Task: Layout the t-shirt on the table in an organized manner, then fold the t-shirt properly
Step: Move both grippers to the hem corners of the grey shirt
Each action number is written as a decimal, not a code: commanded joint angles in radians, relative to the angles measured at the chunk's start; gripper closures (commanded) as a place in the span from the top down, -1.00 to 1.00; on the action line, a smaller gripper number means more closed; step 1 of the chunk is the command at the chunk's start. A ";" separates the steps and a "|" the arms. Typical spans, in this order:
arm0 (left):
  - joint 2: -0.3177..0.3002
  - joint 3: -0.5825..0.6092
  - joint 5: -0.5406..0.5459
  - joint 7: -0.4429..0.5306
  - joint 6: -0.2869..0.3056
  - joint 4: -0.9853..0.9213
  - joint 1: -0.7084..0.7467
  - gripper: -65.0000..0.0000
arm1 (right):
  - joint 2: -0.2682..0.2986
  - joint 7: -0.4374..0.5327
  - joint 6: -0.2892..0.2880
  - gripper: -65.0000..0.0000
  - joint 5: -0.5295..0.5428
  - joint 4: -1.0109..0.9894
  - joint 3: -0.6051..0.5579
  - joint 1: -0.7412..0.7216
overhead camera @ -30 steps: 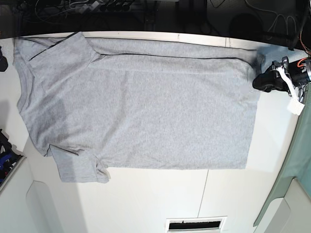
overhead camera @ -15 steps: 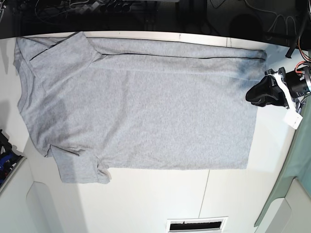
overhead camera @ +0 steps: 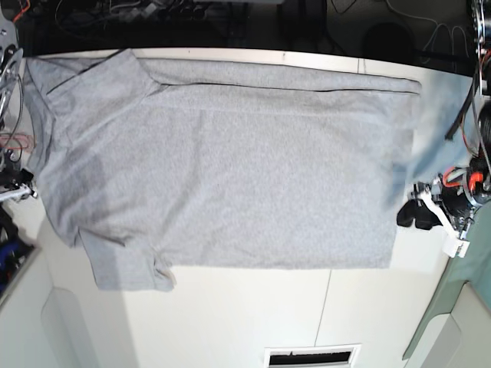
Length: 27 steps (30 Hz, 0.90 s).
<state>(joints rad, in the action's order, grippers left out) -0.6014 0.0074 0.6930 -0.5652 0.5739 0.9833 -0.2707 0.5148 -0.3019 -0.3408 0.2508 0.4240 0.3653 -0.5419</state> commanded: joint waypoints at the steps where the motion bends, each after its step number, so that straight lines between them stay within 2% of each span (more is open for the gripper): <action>1: -0.005 0.006 0.024 0.034 0.008 -0.081 -0.085 0.14 | 0.031 -0.001 0.006 -0.18 0.006 -0.001 0.002 -0.026; 5: 0.060 0.024 0.005 0.128 0.021 -0.442 -0.276 0.14 | 0.029 -0.002 -0.039 -0.18 0.016 -0.013 0.002 -0.004; 8: 0.066 0.024 -0.015 0.220 0.021 -0.581 -0.329 0.14 | 0.022 -0.002 -0.098 -0.18 0.043 -0.011 0.002 0.002; 11: 0.072 0.024 -0.042 0.240 0.015 -0.604 -0.335 0.14 | 0.010 0.000 -0.110 -0.18 0.067 -0.011 0.002 0.000; 14: 0.082 0.024 -0.058 0.240 -0.031 -0.605 -0.335 0.14 | -0.013 0.008 -0.113 -0.18 0.070 -0.011 0.002 -0.012; 17: 0.095 0.024 -0.088 0.240 -0.024 -0.605 -0.336 0.14 | -0.040 0.011 -0.144 -0.18 0.070 -0.010 0.002 -0.021; 24: 0.139 0.024 -0.139 0.239 -0.021 -0.605 -0.338 0.14 | -0.085 0.011 -0.146 -0.18 0.063 -0.009 0.002 -0.029; 27: 0.155 0.026 -0.155 0.238 -0.021 -0.605 -0.335 0.14 | -0.096 0.011 -0.172 -0.18 0.063 -0.008 0.002 -0.035</action>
<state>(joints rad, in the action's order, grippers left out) -0.4343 0.0334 0.5407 -0.3275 0.5468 0.3672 -0.5819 0.4149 -0.2741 -0.5053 0.3191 0.4068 0.3660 -0.5529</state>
